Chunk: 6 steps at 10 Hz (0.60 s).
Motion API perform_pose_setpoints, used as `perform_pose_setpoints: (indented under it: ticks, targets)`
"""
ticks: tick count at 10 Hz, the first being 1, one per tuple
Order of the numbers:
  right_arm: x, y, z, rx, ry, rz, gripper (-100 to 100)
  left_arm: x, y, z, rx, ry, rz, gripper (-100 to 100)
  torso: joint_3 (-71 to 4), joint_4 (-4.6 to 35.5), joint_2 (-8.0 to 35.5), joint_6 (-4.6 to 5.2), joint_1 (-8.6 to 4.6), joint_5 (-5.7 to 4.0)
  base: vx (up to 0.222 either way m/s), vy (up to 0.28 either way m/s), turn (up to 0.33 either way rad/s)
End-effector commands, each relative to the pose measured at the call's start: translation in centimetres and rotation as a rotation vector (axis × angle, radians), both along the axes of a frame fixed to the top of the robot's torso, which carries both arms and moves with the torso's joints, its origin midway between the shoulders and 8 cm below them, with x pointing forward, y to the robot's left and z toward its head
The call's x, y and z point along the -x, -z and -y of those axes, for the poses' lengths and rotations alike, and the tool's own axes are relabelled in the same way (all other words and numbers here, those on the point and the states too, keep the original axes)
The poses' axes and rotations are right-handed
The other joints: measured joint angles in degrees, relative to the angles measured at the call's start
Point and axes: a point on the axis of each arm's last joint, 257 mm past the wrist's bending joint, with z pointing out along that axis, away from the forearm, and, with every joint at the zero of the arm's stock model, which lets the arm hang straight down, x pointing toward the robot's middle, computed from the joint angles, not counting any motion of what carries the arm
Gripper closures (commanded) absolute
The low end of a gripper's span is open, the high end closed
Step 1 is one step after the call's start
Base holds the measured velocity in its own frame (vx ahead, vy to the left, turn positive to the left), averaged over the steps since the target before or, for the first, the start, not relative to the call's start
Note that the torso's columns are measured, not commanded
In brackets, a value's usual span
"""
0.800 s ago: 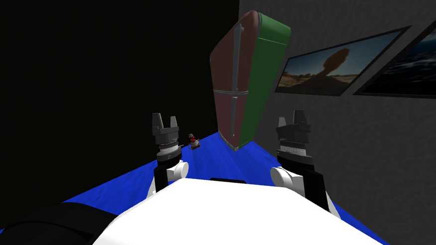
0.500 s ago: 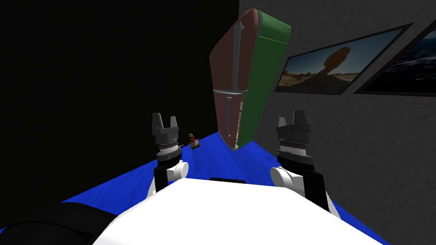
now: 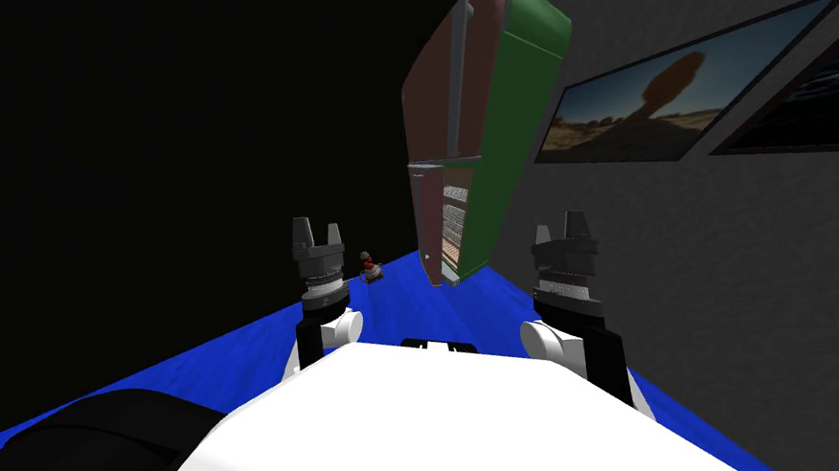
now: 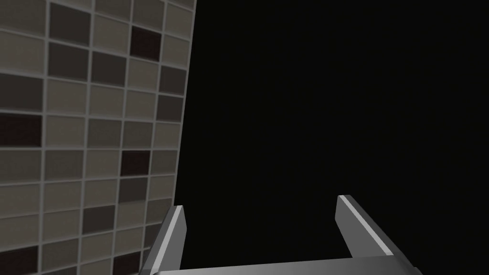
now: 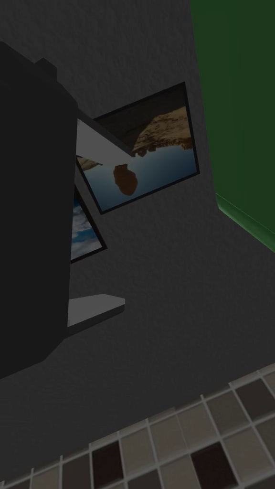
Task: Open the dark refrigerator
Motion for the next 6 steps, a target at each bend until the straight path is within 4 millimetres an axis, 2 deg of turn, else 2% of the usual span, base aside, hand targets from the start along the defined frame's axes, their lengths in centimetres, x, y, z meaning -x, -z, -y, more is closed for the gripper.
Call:
perform_pose_setpoints:
  ticks: [1, 2, 3, 6]
  targets:
    - [0.0, 0.0, 0.0, 0.0, 0.0, 0.0, 0, 0.0, 0.0, 0.0, 0.0, 0.0, 0.0, 0, -8.46, 4.23, 4.23, 0.0, 0.0, 0.0, 0.0, 0.0, 0.0]
    - [-0.2, -0.1, -0.6, 0.054, -0.013, -0.001, -100, 0.0, 0.0, 0.0, 0.0, 0.0, 0.0, 0, -16.92, 8.46, 8.46, 0.0, 0.0, 0.0, 0.032, 0.011, -0.071]
    - [-0.3, -0.2, -1.0, 0.09, -0.018, 0.001, -100, 0.0, 0.0, 0.0, 0.0, 0.0, -0.001, 0, -20.91, 10.33, 10.32, 0.01, 0.02, 0.01, 0.063, 0.031, -0.097]
    - [-0.6, -0.6, -2.0, 0.188, -0.028, 0.011, -100, 0.0, 0.0, 0.0, 0.0, 0.0, -0.001, 0, -22.32, 11.11, 11.09, -0.01, 0.06, 0.02, 0.067, 0.051, -0.073]
